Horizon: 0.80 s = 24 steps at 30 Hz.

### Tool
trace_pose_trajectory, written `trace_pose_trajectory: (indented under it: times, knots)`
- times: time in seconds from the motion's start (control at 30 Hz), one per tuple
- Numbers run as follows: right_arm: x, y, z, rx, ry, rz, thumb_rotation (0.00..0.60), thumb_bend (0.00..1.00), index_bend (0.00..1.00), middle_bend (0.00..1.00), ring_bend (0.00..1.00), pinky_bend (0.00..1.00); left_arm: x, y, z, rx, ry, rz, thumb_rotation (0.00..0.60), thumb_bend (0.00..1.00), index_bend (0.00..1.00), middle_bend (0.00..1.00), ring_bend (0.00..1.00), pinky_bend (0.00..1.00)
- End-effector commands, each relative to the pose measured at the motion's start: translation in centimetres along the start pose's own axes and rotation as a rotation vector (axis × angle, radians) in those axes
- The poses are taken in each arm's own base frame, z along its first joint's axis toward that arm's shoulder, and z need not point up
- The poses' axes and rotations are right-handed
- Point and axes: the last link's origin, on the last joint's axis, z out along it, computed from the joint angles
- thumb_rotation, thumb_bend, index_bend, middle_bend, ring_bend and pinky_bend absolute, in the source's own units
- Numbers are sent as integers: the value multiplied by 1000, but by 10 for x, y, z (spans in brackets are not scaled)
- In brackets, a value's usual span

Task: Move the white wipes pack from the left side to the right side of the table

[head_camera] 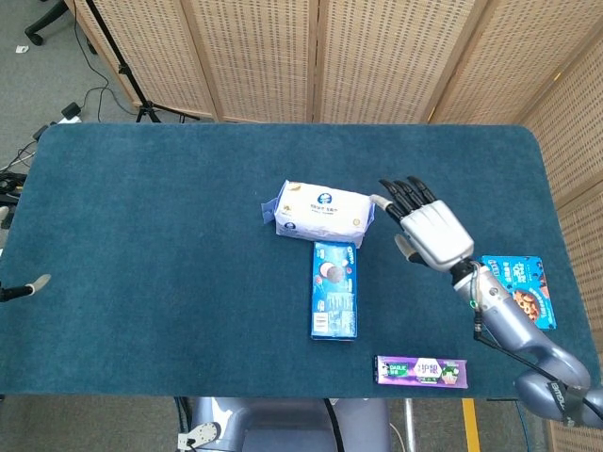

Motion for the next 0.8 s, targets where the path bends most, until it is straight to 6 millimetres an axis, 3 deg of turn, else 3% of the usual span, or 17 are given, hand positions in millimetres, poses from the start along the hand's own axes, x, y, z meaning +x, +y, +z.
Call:
trace_pose_trajectory:
  times: [0.03, 0.3, 0.5, 0.8]
  knots:
    - [3, -24, 38, 78, -14, -34, 600, 1000, 226, 62, 0, 23, 3, -2, -13, 26, -3, 7, 600, 0, 0, 0, 0, 0]
    - [0, -69, 116, 134, -52, -82, 600, 1000, 232, 123, 6, 95, 1, 1, -21, 17, -13, 34, 600, 28, 0, 0, 0, 0]
    - [-21, -100, 168, 108, -110, -97, 600, 1000, 236, 192, 42, 95, -5, 5, -20, 7, -21, 59, 600, 53, 0, 0, 0, 0]
    - [-44, -144, 206, 90, -148, -66, 600, 1000, 271, 267, 102, 96, -8, 5, -17, 24, -42, 76, 600, 63, 0, 0, 0, 0]
